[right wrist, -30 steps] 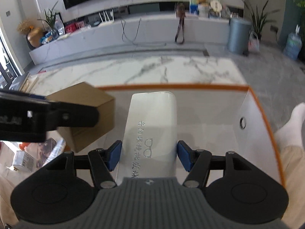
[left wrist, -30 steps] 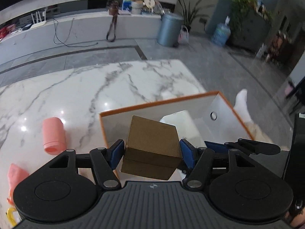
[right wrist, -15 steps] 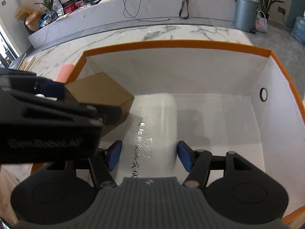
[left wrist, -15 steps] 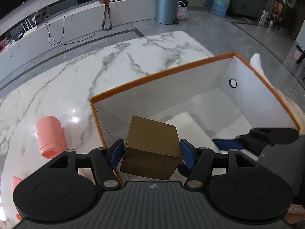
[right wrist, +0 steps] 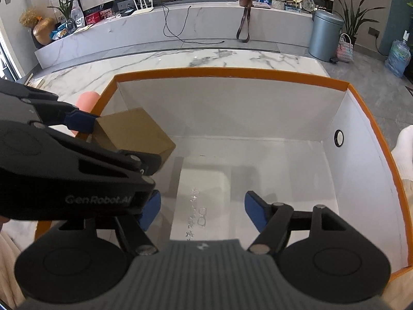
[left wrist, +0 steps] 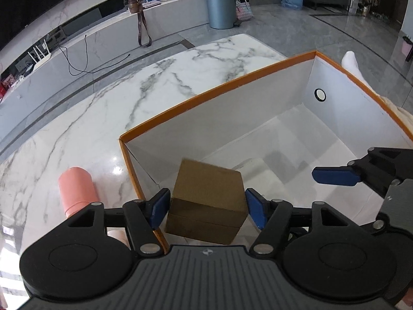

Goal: Organize rigid objects
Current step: 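Release the white case with the right tool while the left tool drops the brown cube, then move both tools back to the table toward the clear box and picture card box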

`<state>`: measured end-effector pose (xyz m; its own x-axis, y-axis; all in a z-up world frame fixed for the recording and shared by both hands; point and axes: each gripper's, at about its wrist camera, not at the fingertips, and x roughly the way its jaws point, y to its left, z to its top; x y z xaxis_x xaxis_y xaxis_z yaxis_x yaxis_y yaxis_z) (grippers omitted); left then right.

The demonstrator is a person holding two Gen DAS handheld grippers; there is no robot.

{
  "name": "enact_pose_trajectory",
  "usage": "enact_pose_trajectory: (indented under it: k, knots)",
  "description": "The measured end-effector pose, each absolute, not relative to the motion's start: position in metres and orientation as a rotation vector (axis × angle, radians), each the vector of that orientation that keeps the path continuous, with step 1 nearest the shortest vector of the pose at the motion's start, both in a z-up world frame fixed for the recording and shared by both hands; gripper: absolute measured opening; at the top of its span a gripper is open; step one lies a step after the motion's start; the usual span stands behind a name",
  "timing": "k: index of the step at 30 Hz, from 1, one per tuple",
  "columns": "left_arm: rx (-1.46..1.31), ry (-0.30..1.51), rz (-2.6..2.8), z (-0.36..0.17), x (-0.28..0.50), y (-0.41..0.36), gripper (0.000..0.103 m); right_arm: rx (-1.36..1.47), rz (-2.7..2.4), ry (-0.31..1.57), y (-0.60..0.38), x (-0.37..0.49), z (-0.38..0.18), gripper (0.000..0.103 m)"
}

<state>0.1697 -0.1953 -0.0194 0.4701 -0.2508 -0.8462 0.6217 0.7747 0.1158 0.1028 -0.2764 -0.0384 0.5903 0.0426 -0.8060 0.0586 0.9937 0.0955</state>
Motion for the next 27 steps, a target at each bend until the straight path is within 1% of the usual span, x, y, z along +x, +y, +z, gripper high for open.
enact_pose_trajectory:
  k: [7, 15, 18, 21, 27]
  knots:
    - [0.424, 0.938, -0.558, -0.016, 0.166, -0.189, 0.078, 0.128, -0.008, 0.933, -0.278, 0.102, -0.037, 0.073]
    - [0.314, 0.882, -0.584, 0.006, 0.157, -0.168, 0.080, 0.137, -0.015, 0.897, -0.274, 0.092, -0.029, 0.073]
    - [0.278, 0.839, -0.588, 0.018, 0.151, -0.156, 0.080, 0.148, -0.014, 0.865, -0.271, 0.085, -0.021, 0.073]
    - [0.257, 0.802, -0.572, 0.029, 0.145, -0.144, 0.083, 0.164, -0.003, 0.821, -0.265, 0.079, -0.010, 0.073]
    - [0.199, 0.739, -0.541, 0.048, 0.133, -0.109, 0.083, 0.152, 0.049, 0.718, -0.239, 0.068, 0.011, 0.073]
